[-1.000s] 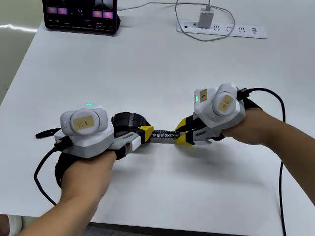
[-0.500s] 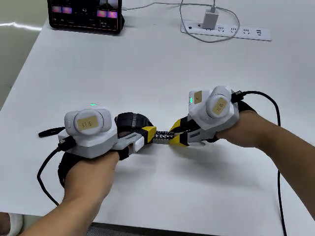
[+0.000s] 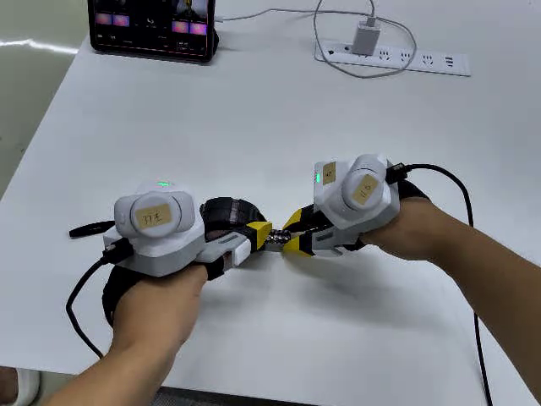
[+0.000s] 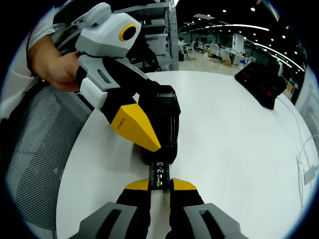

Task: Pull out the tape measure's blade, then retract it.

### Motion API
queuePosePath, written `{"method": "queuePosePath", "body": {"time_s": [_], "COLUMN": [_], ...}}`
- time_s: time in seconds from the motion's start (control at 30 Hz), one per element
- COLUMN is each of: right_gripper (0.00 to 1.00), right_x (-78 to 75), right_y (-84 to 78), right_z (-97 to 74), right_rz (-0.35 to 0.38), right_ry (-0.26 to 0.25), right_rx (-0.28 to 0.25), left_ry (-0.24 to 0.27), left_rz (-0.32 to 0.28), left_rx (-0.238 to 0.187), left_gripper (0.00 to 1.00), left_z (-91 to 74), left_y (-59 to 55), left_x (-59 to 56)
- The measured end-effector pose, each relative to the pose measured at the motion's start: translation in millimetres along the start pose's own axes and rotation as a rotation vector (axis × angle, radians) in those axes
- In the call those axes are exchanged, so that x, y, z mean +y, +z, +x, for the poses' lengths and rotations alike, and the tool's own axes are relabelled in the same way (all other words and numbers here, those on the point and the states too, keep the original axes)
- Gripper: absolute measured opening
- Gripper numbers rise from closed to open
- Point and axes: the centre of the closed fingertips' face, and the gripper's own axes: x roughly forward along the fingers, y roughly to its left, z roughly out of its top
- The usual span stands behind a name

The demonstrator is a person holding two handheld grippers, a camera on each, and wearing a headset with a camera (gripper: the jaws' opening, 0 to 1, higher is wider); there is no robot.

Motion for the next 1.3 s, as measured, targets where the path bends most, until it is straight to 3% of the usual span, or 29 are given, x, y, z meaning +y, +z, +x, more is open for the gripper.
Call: {"method": "queuePosePath", "body": {"time_s": [1.3], "right_gripper": [0.11], "right_x": [0.1], "right_y": [12.7], "right_z": [11.1], "right_rz": [-0.01], "right_ry": [-0.005], "right_rx": [-0.01], "left_ry": [-0.007], "left_rz": [-0.012], "left_rx": [-0.004], "left_gripper": [0.58], "left_z": [0.6], "left_y": [-0.4], "left_x": [0.1]}}
